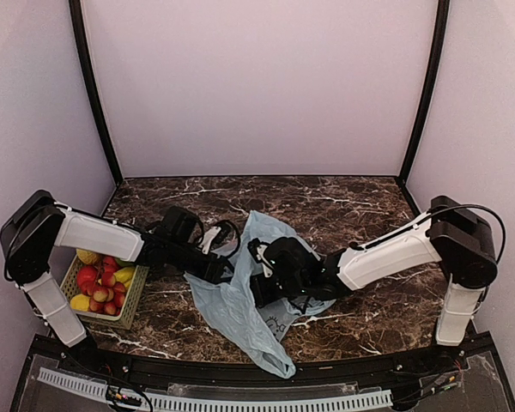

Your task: Untie the knot of the plastic bag and take out the fruit

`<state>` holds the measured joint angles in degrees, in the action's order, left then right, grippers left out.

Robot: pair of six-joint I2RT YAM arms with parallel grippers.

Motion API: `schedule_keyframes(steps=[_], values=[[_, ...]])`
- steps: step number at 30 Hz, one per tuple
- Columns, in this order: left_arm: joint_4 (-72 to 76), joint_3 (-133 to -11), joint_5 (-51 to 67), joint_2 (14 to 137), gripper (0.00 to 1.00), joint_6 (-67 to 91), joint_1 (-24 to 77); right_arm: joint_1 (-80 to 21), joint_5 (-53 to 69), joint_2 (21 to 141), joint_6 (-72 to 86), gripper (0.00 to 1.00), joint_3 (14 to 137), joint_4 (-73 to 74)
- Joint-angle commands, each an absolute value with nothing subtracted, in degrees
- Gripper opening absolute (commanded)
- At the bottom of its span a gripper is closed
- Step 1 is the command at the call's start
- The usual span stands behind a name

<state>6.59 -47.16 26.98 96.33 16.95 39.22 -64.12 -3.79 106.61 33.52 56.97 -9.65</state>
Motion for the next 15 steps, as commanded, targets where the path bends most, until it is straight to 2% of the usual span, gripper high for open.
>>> schedule_keyframes(steps=[1, 8, 15], values=[[5.02, -46.10, 23.79, 91.76, 0.64, 16.41, 39.46, -63.98, -4.08, 102.35, 33.66, 0.39, 54.53, -9.86], [-1.61, -47.53, 15.69, 81.17, 0.76, 14.96, 39.46, -64.54, -1.45, 92.48, 34.57, 0.38, 46.20, -11.05], [-4.56, -49.58, 20.58, 72.31, 0.81, 18.02, 40.60, -64.97, -0.26, 87.28, 33.94, 0.38, 43.82, -7.11]])
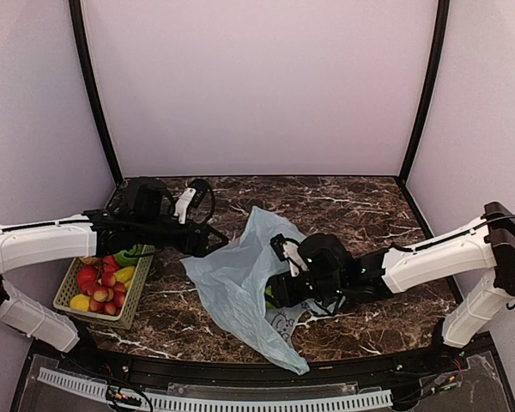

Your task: Untie the knot of the plastic bag and take out the fruit

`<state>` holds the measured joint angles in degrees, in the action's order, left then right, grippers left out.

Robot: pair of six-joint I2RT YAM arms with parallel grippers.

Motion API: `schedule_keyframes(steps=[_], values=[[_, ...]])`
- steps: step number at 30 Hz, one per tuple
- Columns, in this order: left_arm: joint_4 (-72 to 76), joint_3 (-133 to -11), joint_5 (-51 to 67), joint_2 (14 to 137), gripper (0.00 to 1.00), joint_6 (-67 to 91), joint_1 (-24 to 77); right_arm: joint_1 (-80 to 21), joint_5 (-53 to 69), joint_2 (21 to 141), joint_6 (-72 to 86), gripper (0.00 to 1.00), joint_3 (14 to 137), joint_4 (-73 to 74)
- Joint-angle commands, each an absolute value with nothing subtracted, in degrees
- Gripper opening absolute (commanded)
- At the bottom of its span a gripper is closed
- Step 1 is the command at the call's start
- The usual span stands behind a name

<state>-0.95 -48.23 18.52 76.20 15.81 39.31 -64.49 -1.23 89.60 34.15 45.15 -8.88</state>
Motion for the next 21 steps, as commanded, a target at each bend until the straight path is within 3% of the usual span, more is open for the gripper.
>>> schedule_keyframes(steps=[1, 11, 21], values=[[-4.52, -49.66, 20.96, 71.45, 0.81, 19.42, 41.13, -64.99, -0.25, 86.79, 33.88, 0.39, 43.73, -6.53], [5.66, -50.56, 25.04, 75.64, 0.87, 28.67, 51.33, -65.20, -0.43, 86.25, 33.84, 0.38, 44.35, -5.02], [6.79, -54.93, 24.61, 85.61, 0.86, 30.01, 53.27, -65.83, -0.97, 87.09, 33.32, 0.38, 45.09, -5.14]])
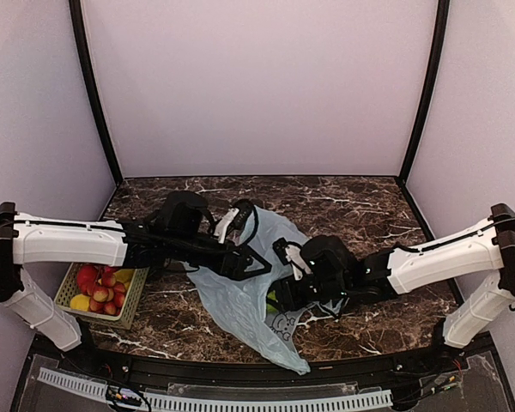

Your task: Untie the knot of the plastic bag and take out the fruit

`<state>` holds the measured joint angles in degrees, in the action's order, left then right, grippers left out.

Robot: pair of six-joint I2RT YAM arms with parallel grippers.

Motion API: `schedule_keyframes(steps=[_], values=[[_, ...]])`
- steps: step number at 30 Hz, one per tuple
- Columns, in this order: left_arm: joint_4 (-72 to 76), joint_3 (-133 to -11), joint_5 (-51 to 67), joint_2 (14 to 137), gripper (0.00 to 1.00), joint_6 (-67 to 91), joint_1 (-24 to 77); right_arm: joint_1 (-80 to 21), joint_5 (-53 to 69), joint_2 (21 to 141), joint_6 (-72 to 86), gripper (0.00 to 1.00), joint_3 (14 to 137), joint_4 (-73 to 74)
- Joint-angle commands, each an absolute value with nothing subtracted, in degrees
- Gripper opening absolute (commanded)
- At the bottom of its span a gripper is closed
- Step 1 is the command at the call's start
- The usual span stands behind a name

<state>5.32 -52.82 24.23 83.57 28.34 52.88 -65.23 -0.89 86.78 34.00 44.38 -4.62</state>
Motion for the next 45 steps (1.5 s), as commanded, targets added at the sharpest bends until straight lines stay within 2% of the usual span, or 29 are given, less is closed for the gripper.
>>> schedule_keyframes(steps=[1, 3, 4, 5, 6, 7, 8, 9, 10, 12, 15, 21, 29, 36, 37, 39, 40, 42, 43, 45], values=[[7.34, -55.10, 25.07, 86.57, 0.81, 30.53, 53.42, -65.83, -0.92, 87.10, 33.36, 0.38, 45.01, -5.10], [8.93, -55.17, 26.03, 87.40, 0.67, 31.48, 53.46, -65.83, -1.05, 86.78, 33.48, 0.38, 44.71, -5.09], [10.14, -55.01, 26.57, 87.68, 0.55, 31.82, 53.49, -65.83, -1.18, 86.52, 33.53, 0.38, 44.47, -5.10], [10.70, -54.93, 26.82, 87.83, 0.50, 32.43, 53.52, -65.81, -1.30, 86.37, 33.57, 0.38, 44.33, -5.10], [11.57, -54.69, 27.36, 87.92, 0.39, 32.74, 53.52, -65.83, -1.47, 86.12, 33.62, 0.38, 44.11, -5.05], [11.94, -54.56, 27.52, 87.99, 0.34, 33.08, 53.52, -65.81, -1.56, 85.77, 33.67, 0.38, 43.90, -5.09], [12.24, -54.48, 27.78, 88.05, 0.22, 33.20, 53.52, -65.79, -1.66, 85.56, 33.71, 0.38, 43.74, -4.99], [12.27, -54.42, 27.69, 88.01, 0.17, 33.15, 53.53, -65.80, -1.80, 85.24, 33.71, 0.38, 43.55, -4.96], [11.72, -54.37, 27.29, 87.86, 0.08, 33.05, 53.53, -65.85, -1.92, 84.91, 33.70, 0.38, 43.32, -4.85], [9.47, -54.50, 25.02, 87.17, 0.02, 31.77, 53.53, -65.81, -1.82, 83.82, 33.61, 0.38, 42.82, -4.67], [6.15, -55.07, 21.89, 85.78, 0.01, 28.94, 53.29, -65.82, -0.33, 81.87, 32.56, 0.38, 41.79, -4.62], [0.53, -55.73, 16.35, 83.04, 0.01, 25.29, 52.03, -65.99, 2.50, 74.70, 31.42, 0.38, 37.61, -3.96], [0.40, -52.72, 15.93, 81.12, 0.01, 26.72, 47.76, -66.09, 6.09, 64.01, 29.19, 0.39, 34.51, -2.69], [1.26, -53.48, 23.82, 81.95, 0.02, 20.41, 50.11, -65.49, 1.79, 59.20, 28.59, 0.40, 36.93, -4.70], [0.84, -53.54, 24.54, 81.67, 0.06, 19.45, 50.54, -64.84, 2.28, 59.35, 28.55, 0.40, 36.96, -6.21], [0.38, -53.31, 23.69, 80.00, 0.28, 18.57, 50.68, -62.95, 5.20, 59.90, 28.82, 0.40, 36.56, -10.26], [0.37, -52.77, 21.81, 78.07, 0.47, 18.29, 50.65, -61.91, 7.29, 60.38, 29.09, 0.40, 36.30, -12.35], [-0.71, -51.67, 18.79, 74.50, 0.67, 17.45, 50.71, -60.03, 11.60, 61.50, 29.67, 0.40, 36.04, -16.01], [-0.80, -50.76, 17.88, 73.02, 0.74, 17.00, 50.65, -59.13, 13.25, 62.15, 29.66, 0.40, 36.08, -17.24], [-0.46, -49.10, 15.49, 68.79, 0.80, 16.97, 50.70, -57.80, 16.69, 63.48, 29.50, 0.41, 36.56, -18.72]])
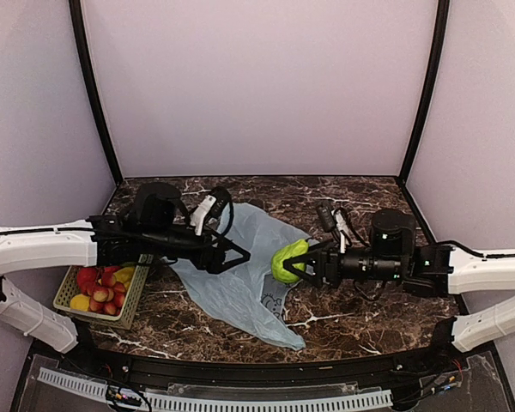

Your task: Untie the knot of the plastic bag and take out the fruit

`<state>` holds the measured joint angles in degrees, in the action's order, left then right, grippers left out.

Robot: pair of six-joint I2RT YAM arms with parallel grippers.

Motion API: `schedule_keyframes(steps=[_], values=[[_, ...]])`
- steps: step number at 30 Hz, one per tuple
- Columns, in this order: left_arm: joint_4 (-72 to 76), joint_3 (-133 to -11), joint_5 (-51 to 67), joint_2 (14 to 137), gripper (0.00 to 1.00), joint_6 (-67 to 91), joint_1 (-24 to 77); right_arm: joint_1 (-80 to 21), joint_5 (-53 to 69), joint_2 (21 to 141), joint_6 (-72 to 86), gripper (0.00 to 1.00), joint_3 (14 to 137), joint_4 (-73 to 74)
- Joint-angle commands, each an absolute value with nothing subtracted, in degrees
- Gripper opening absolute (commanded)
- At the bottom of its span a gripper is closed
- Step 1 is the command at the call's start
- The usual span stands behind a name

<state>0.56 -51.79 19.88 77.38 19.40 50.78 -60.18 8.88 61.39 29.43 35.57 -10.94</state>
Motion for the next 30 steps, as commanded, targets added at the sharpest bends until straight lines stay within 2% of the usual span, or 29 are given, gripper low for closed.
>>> schedule_keyframes(steps=[1, 6, 14, 30], values=[[-0.25, -48.59, 14.82, 66.02, 0.81, 17.10, 50.71, -57.16, 18.03, 64.02, 29.71, 0.41, 36.78, -19.17], [3.20, -46.58, 19.40, 60.56, 0.85, 18.41, 52.00, -54.00, 26.70, 66.08, 33.03, 0.41, 36.82, -24.46], [1.85, -49.93, 21.24, 65.62, 0.87, 16.05, 57.73, -53.86, 35.39, 70.70, 36.29, 0.42, 39.94, -29.76], [9.04, -53.41, 24.53, 74.31, 0.90, 17.99, 60.57, -55.52, 35.51, 72.04, 34.61, 0.43, 42.40, -26.48]])
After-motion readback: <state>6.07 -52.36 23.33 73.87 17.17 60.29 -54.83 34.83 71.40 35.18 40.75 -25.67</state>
